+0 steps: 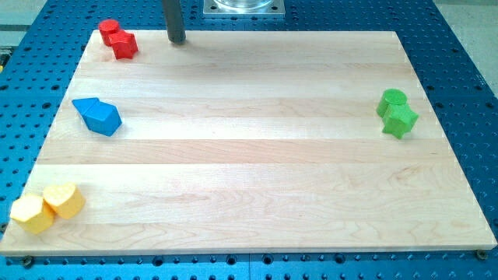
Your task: Put your hand diagonally bottom right to the blue blocks
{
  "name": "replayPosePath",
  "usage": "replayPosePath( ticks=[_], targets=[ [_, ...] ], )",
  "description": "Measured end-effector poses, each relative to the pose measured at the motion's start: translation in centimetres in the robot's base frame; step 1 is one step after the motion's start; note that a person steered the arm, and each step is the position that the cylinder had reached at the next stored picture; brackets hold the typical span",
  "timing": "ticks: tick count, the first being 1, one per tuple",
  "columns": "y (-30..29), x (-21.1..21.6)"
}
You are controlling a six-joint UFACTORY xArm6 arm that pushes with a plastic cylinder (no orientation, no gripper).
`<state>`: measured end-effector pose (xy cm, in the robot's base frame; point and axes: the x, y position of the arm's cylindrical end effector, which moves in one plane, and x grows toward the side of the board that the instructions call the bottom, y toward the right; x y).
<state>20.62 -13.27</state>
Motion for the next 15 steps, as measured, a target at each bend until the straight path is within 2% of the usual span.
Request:
replayPosePath(
  ticks=[6, 8, 10, 11, 12, 13, 15],
  targets=[
    [-0.1, 0.1],
    [-1.4, 10.9],
    [-1.7, 11.0],
    [-1.0, 13.5],
    [0.4, 20.7],
    [2.3, 24.0],
    [1.0, 25.8]
  ],
)
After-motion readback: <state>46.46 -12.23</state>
